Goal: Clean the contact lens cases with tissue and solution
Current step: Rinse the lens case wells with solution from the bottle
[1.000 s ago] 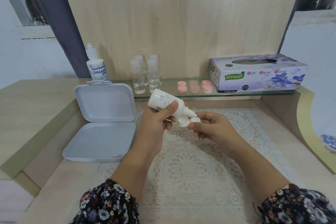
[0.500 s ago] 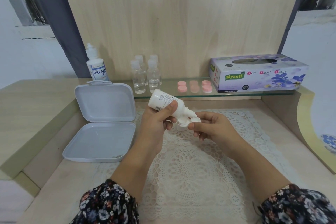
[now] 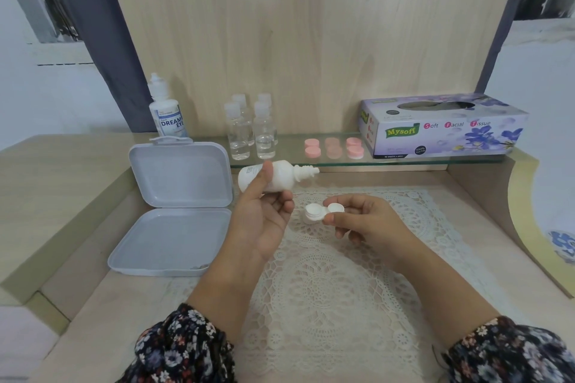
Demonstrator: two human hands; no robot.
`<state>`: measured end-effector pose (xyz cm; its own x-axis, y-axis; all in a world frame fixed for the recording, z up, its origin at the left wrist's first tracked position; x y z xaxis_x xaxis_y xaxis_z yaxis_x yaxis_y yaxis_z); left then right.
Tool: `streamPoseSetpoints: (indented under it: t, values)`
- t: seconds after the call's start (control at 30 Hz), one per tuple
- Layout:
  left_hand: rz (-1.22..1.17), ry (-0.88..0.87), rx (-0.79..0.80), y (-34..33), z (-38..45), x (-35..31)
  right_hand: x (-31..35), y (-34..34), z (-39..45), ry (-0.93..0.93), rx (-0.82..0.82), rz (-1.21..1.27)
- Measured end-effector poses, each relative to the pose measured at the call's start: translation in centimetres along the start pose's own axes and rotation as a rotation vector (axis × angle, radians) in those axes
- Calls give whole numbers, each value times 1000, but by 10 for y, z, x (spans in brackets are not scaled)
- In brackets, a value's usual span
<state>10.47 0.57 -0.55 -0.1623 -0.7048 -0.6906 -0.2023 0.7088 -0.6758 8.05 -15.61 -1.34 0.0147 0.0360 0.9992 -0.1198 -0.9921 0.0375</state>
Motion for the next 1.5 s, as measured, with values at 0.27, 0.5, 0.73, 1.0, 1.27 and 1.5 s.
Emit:
streamPoseSetpoints:
  t: [0.27, 0.5, 0.73, 1.0, 1.27, 1.5]
  values:
    - [-73, 50, -30, 4, 2, 1, -3, 4, -6, 9, -20, -45]
    - [11, 59, -102, 12, 2, 4, -1, 12, -9, 16, -64, -18]
    - [173, -26, -196, 22, 8, 2, 1, 24, -5, 41, -141, -9]
    - [184, -73, -216, 26, 14, 1, 0, 25, -4, 41, -141, -33]
    - [170, -37, -216, 27, 14, 3, -10, 20, -4, 44, -102, -214]
    - [131, 67, -201, 24, 9, 10, -15, 18, -6, 42, -65, -418]
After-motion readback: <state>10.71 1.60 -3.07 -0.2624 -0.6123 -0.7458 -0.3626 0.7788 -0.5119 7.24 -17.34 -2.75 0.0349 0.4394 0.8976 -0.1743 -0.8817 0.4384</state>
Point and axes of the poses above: each hand's wrist, its own z-axis towards the middle knuckle, its own y-axis out of the back of the hand, x = y × z, the point moved 9 cm from there along z, towards the middle knuckle, and after that the axes turned 10 degrees about -x, right-handed, at the moved point
